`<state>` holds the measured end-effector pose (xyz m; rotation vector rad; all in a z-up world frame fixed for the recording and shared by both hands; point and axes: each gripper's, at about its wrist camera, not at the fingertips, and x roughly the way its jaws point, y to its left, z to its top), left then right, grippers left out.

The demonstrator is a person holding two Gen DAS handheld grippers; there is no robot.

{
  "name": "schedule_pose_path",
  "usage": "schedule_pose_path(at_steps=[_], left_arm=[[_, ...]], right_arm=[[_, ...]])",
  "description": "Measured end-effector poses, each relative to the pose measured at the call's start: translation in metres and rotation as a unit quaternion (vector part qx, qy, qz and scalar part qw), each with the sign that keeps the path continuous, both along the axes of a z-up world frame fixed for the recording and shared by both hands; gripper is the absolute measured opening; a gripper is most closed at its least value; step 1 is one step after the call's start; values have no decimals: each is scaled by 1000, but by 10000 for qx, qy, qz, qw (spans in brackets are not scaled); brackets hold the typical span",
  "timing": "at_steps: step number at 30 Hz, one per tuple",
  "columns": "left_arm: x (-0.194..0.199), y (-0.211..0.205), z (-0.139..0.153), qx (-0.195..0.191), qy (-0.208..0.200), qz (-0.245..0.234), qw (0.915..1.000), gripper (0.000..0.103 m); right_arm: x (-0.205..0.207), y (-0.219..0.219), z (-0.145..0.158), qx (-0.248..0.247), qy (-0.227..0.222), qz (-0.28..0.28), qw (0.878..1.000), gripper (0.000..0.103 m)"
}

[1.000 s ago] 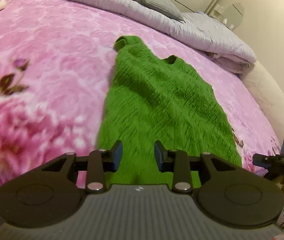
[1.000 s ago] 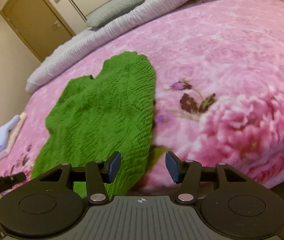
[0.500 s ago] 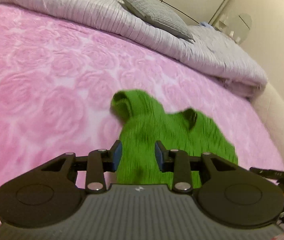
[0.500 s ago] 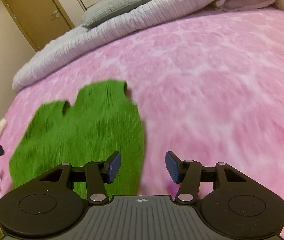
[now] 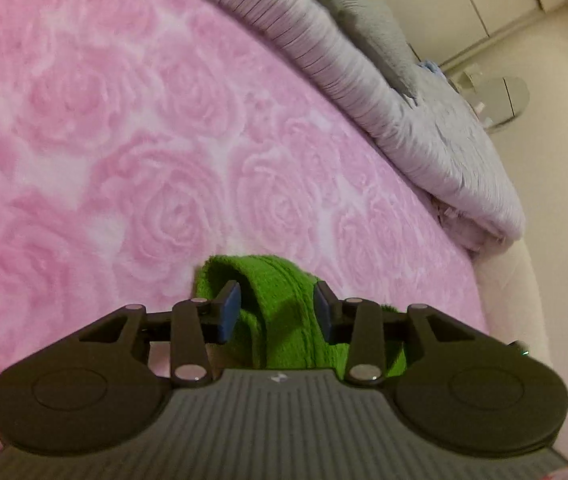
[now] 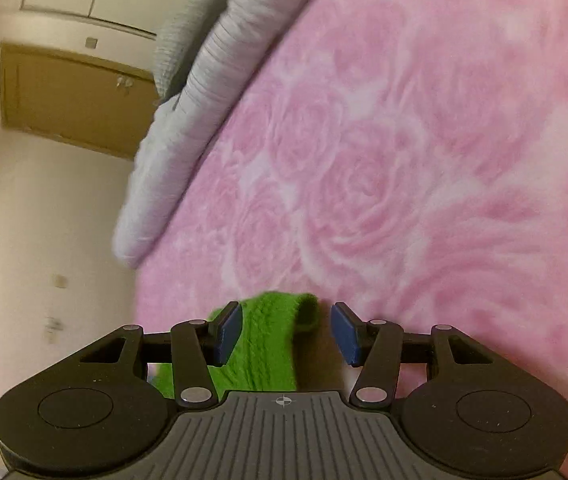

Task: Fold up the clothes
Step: 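Grasp the sweater hem with both grippers and lift it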

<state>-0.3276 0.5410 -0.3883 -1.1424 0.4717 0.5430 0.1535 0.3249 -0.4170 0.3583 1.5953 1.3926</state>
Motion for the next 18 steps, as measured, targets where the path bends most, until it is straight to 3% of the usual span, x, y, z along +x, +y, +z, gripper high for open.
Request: schedule_pose_path(at_steps=[3, 9, 10, 12, 15, 18], left_arm=[[4, 10, -15, -436, -234, 52, 9988, 36], [12, 24, -41, -1139, -768, 176, 9904, 35], [13, 25, -41, -1112, -889, 184, 9896, 25], [22, 26, -26, -689, -898, -43, 9936, 2], [40, 27, 11, 280, -752, -559, 9952, 2], [60, 29, 58, 1377, -756, -1062, 9819, 2]], right_arm=[[6, 11, -20, 96, 747, -24, 9972, 53], [8, 19, -40, 323, 1515, -84, 9879, 53], [7, 19, -41, 329, 1481, -121, 9883, 51], [5, 21, -36, 395, 1175, -195, 9921, 7], [2, 18, -5, 844, 382, -370, 9950, 5], [2, 12, 45, 1569, -821, -415, 9833, 5]])
